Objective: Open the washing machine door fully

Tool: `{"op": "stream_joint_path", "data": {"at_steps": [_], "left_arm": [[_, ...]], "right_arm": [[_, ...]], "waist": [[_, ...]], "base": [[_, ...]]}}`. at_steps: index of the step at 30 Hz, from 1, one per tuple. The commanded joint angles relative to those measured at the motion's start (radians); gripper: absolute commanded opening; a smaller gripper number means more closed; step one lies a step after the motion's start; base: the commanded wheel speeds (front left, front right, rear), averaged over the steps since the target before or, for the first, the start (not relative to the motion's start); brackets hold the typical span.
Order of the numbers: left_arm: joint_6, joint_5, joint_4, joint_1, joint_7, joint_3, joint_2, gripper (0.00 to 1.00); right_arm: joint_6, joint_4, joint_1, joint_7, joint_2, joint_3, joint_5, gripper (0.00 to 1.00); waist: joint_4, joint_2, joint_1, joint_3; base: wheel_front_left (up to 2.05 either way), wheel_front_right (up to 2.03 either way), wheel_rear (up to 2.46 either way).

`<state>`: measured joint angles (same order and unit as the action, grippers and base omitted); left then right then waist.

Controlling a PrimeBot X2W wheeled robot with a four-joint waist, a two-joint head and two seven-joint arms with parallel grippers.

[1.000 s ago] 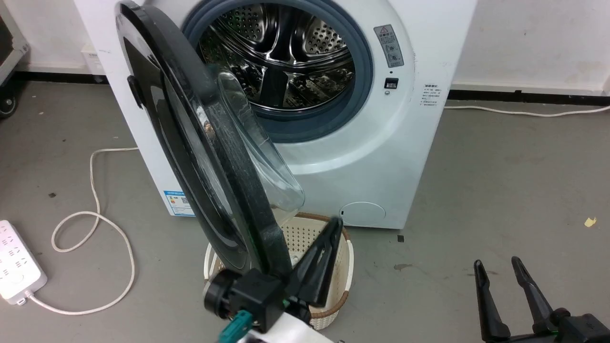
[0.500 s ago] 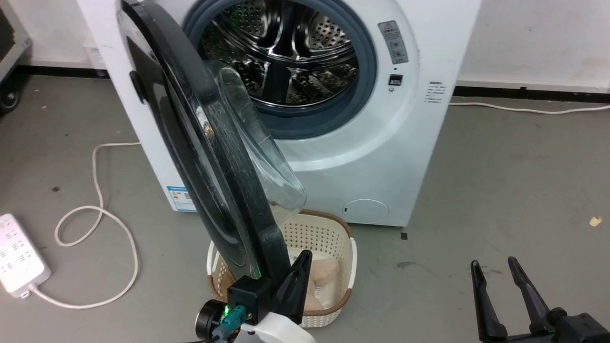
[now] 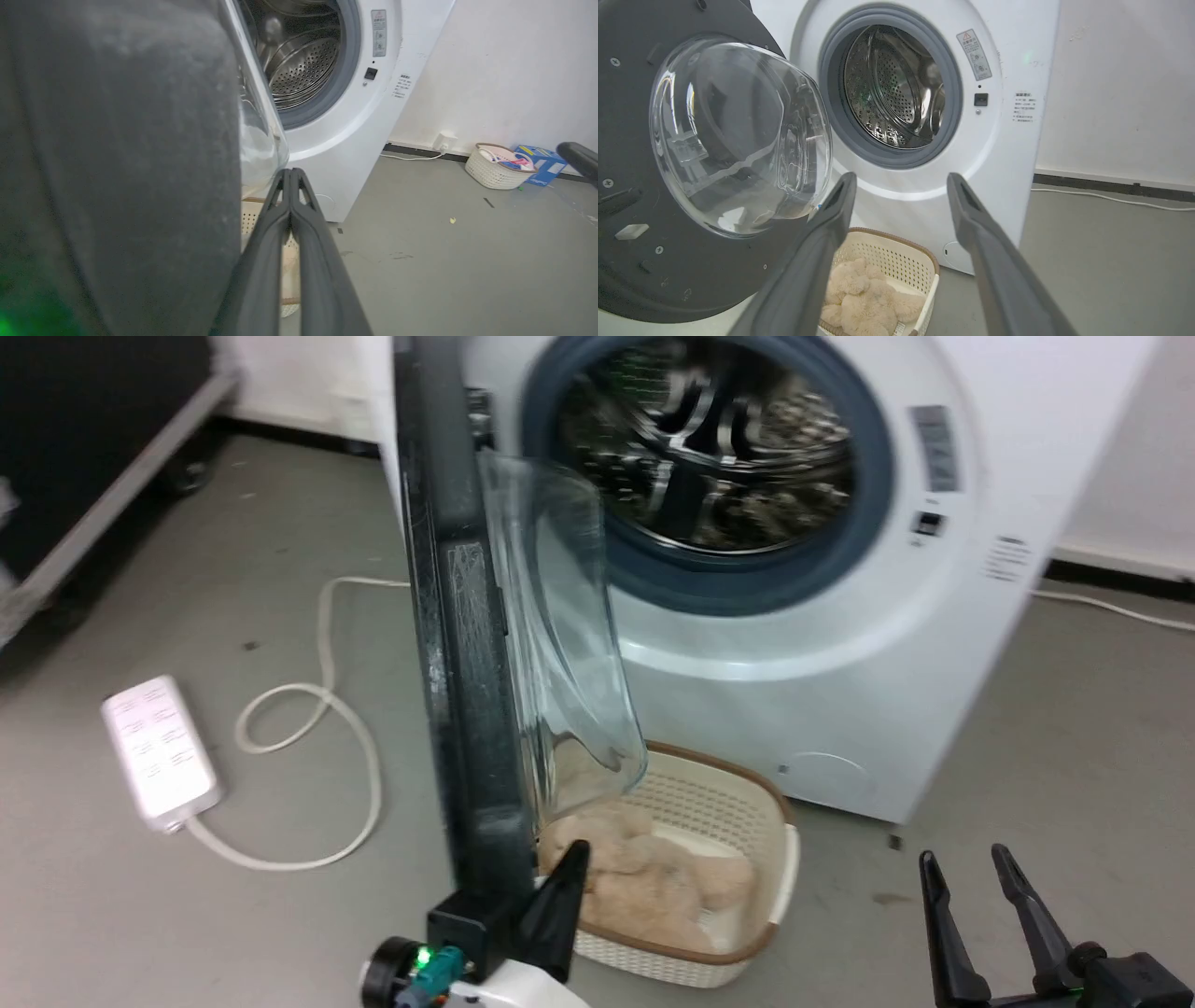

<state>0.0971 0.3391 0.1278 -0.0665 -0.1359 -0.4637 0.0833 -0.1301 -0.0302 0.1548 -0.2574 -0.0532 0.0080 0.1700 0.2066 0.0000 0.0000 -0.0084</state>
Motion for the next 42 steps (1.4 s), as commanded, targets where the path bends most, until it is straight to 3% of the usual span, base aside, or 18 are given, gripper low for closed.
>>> {"op": "stream_joint_path", "data": {"at_steps": [1,6,11,18,24,32,42], "left_arm": [[0.014,0.005,-0.01,0.009,0.005,0.023,0.022,0.0],[0.037,0.024,-0.046,0.008,0.016,0.077,0.058,0.0],[0.055,0.05,-0.074,-0.007,0.024,0.154,0.111,0.0],[0.085,0.091,-0.104,-0.05,0.028,0.281,0.186,0.0],[0.112,0.169,-0.093,-0.092,0.028,0.459,0.276,0.0],[0.059,0.27,0.04,-0.204,0.048,0.604,0.4,0.0],[-0.007,0.284,0.248,-0.331,0.022,0.619,0.483,0.0]], "right_arm": [[-0.001,0.005,-0.002,-0.004,0.003,0.004,0.006,1.0],[-0.001,0.008,-0.01,-0.004,0.003,0.017,0.004,1.0],[-0.001,0.008,-0.03,-0.004,0.003,0.028,-0.01,1.0],[-0.001,0.006,-0.055,-0.004,0.003,0.029,-0.048,1.0],[-0.001,-0.002,-0.088,-0.002,0.003,0.018,-0.086,1.0],[-0.001,-0.029,-0.122,0.012,-0.024,0.002,-0.099,1.0],[-0.001,-0.029,-0.138,0.014,-0.039,-0.004,-0.093,1.0]], "waist": [[0.074,0.0,0.0,-0.004],[0.145,0.0,0.0,0.011],[0.168,0.0,0.0,0.052],[0.157,0.0,0.0,0.127],[0.122,0.0,0.0,0.217],[0.087,0.0,0.0,0.314],[0.068,0.0,0.0,0.326]], "base": [[0.0,0.0,0.0],[0.0,0.0,0.0],[0.0,0.0,0.0],[0.0,0.0,0.0],[0.0,0.0,0.0],[0.0,0.0,0.0],[0.0,0.0,0.0]]}}
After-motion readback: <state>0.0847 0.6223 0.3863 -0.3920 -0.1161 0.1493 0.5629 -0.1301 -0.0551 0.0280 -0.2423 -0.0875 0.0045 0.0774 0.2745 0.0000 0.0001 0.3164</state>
